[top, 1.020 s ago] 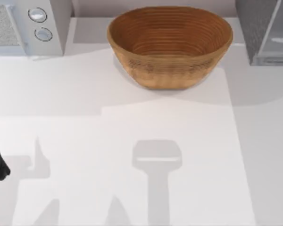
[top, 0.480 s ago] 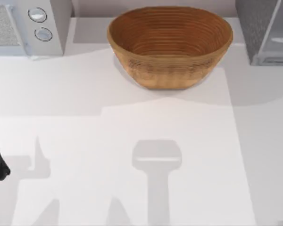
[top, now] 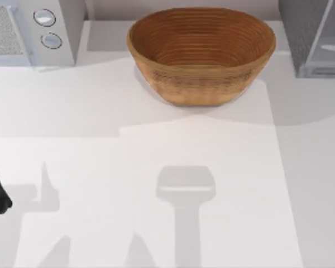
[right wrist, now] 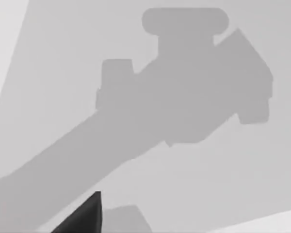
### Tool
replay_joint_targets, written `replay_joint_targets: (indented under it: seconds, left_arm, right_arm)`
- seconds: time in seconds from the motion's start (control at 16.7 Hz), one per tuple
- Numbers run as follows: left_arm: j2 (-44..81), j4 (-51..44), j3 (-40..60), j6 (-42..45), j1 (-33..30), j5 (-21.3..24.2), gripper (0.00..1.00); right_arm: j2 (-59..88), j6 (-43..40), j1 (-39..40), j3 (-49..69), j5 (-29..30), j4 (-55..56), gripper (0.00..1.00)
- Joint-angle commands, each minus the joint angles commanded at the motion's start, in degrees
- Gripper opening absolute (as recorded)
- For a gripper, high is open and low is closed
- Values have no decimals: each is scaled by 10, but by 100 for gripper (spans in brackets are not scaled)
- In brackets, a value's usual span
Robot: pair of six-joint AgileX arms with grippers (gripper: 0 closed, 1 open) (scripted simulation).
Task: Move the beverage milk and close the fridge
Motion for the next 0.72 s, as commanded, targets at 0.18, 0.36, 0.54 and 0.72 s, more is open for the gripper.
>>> replay_joint_targets:
  seconds: [0.18,0.36,0.54,0.72]
  left_arm:
    - [0,0,0,0,0,0,100]
    - [0,0,0,0,0,0,100]
    - [0,0,0,0,0,0,100]
    - [0,0,0,0,0,0,100]
  right_arm:
    - [164,-160,-148,52,-74,-1,100]
    - [320,-312,-289,101,-143,-3,100]
    - [459,-447,-412,143,-204,-4,100]
    - [566,-552,-508,175,-250,-6,100]
